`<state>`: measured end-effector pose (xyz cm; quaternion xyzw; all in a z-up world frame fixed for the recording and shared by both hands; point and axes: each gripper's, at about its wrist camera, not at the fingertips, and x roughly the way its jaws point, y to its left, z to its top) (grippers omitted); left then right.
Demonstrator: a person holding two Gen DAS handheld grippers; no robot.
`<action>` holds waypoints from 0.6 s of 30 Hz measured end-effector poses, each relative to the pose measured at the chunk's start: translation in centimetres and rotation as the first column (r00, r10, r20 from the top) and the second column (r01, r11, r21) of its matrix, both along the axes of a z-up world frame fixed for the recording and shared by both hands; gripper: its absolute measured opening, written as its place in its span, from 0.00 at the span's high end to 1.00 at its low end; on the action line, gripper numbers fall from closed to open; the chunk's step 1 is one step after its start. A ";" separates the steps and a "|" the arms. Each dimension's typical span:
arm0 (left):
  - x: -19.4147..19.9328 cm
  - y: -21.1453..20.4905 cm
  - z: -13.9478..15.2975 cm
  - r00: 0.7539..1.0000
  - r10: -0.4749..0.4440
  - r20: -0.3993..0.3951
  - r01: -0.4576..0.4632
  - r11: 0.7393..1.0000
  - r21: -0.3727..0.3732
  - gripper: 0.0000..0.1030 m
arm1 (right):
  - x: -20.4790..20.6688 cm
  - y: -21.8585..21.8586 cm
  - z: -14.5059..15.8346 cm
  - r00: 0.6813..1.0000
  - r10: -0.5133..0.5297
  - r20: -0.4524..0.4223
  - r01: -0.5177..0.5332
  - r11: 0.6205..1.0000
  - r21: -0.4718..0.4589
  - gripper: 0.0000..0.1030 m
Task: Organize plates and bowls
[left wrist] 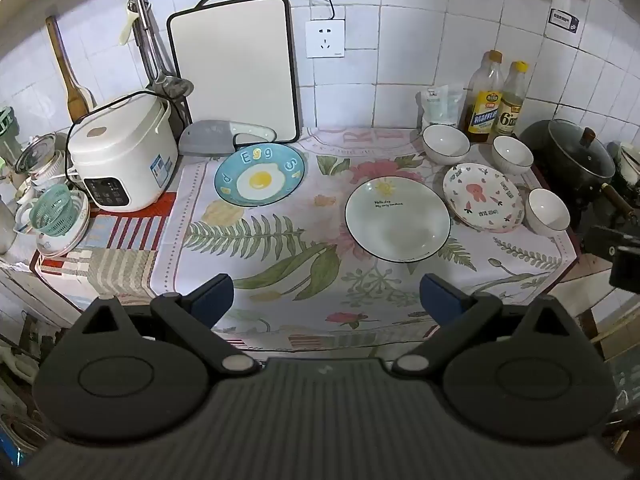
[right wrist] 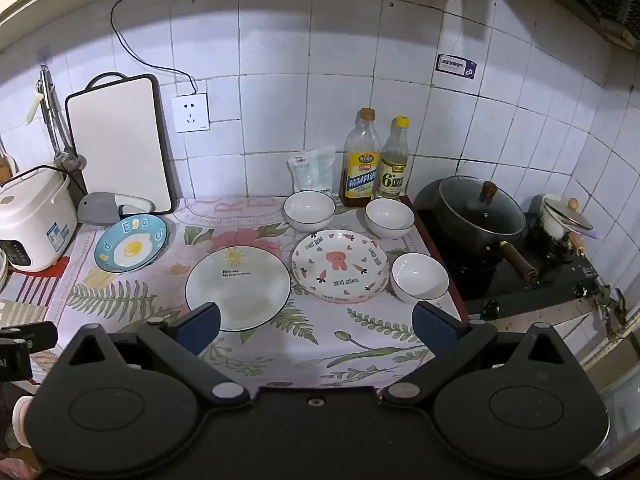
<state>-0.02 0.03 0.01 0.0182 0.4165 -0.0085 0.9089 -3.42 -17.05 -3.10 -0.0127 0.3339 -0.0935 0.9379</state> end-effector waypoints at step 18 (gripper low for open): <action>-0.2 0.4 -0.5 1.000 0.015 0.000 -0.015 0.999 -0.030 0.05 | -0.2 -0.5 -0.1 1.000 -0.010 -0.002 0.010 1.000 -0.017 0.00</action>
